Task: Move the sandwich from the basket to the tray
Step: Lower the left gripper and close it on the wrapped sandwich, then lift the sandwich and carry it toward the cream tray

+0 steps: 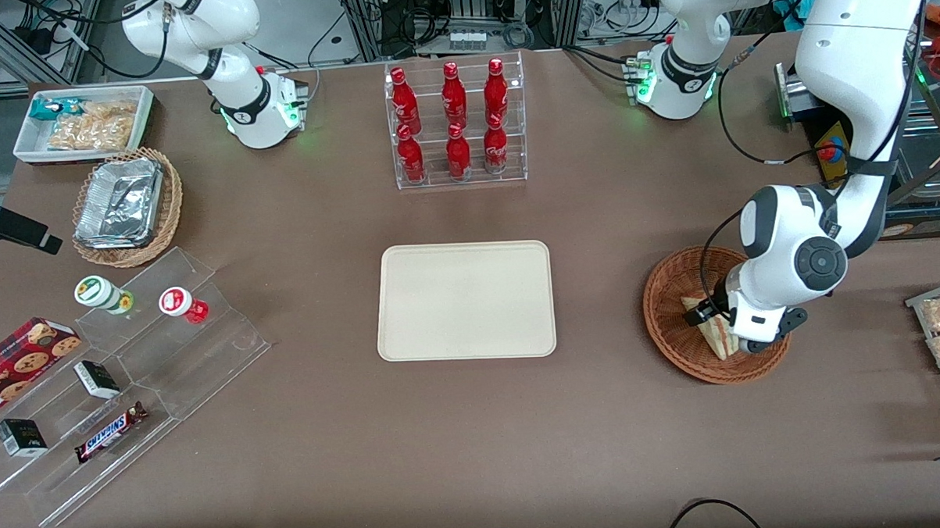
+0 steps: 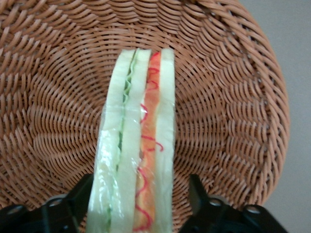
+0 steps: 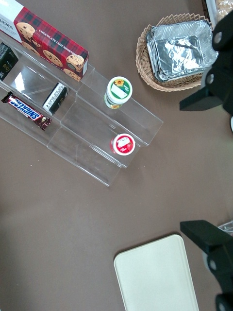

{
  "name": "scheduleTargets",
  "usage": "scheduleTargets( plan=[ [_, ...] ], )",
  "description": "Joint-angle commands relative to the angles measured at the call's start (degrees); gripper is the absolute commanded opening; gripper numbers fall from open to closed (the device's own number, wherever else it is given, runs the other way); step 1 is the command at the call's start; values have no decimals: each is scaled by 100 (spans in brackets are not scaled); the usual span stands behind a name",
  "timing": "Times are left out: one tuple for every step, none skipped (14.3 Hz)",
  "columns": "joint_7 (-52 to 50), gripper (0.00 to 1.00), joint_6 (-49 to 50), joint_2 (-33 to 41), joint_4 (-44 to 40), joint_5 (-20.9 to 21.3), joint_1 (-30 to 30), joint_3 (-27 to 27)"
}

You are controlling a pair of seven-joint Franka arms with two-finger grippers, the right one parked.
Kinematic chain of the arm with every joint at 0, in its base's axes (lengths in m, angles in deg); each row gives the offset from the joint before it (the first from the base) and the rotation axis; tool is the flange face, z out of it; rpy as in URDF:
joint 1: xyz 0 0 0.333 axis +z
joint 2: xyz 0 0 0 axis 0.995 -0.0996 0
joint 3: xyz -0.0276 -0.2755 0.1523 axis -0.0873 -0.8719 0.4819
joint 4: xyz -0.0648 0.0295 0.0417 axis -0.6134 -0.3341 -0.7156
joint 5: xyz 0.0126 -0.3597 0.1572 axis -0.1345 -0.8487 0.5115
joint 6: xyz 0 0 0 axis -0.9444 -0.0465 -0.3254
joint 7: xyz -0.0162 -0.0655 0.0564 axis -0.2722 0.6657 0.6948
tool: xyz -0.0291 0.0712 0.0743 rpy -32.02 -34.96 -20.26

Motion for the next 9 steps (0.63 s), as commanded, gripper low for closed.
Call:
scheduleTargets(
  plan=[
    [-70, 22, -45, 52, 9, 23, -5, 12],
    [-61, 16, -19, 87, -26, 23, -5, 3],
    [-43, 16, -2, 105, -61, 31, -31, 3],
    [-17, 15, 42, 166, -88, 92, -92, 3],
    [-34, 14, 321, 201, -314, 258, -258, -14],
    [-43, 14, 942, 201, -708, 443, -504, -15],
    [-60, 14, 1548, 149, -1199, 540, -784, -32],
    [-87, 14, 2128, 62, -1718, 541, -1170, -41],
    [-96, 14, 2421, -61, -2080, 515, -1513, -41]
  ],
)
